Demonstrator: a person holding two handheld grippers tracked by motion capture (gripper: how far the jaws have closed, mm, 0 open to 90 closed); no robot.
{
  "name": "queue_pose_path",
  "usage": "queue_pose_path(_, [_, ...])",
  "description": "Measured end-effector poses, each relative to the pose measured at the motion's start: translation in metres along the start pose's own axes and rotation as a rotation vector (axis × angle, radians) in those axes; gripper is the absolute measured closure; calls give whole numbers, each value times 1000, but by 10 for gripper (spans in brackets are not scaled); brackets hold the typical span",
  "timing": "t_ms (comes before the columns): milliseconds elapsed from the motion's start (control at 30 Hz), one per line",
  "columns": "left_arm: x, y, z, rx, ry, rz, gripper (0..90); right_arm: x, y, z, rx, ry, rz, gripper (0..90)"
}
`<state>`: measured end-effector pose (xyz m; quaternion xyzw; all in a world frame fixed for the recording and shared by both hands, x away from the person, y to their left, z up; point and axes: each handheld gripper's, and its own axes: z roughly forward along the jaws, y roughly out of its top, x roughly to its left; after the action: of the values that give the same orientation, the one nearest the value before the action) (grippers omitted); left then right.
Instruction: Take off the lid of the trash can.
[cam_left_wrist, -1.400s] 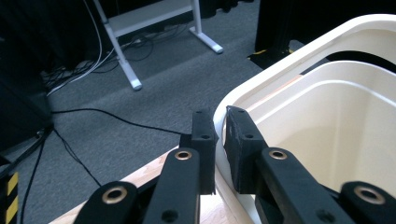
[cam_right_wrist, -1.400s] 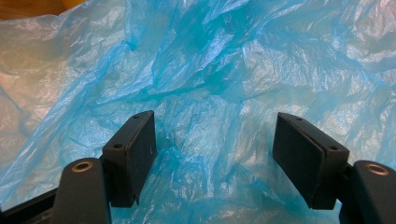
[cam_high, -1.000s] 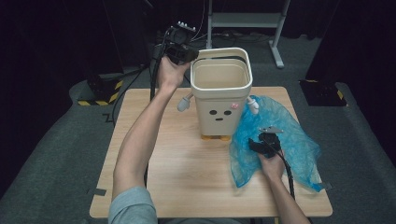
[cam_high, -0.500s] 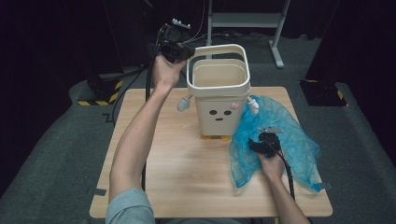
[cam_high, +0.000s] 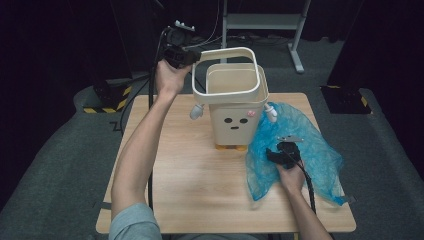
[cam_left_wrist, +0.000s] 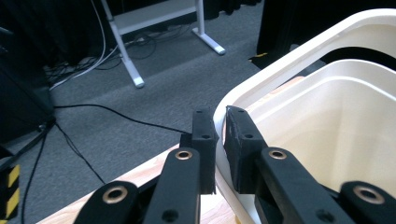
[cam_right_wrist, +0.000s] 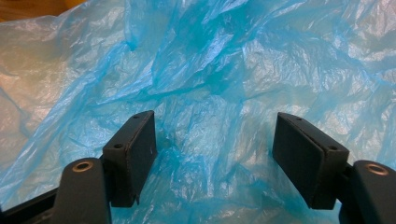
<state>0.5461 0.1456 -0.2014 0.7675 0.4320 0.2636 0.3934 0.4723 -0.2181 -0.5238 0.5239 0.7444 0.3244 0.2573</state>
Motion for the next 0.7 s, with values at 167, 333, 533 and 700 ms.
queue_pose_path(167, [2,-5,-5,1,5,-4,824,2,0,0,-8,2,-17,332])
queue_pose_path(333, [11,-15,-16,-8,7,-33,824,2,0,0,-8,1,-16,330])
queue_pose_path(533, [21,-23,-30,-22,20,-53,824,2,0,0,-7,-1,-14,326])
queue_pose_path(700, [30,-33,-37,-19,29,-75,824,2,0,0,-6,-3,-12,324])
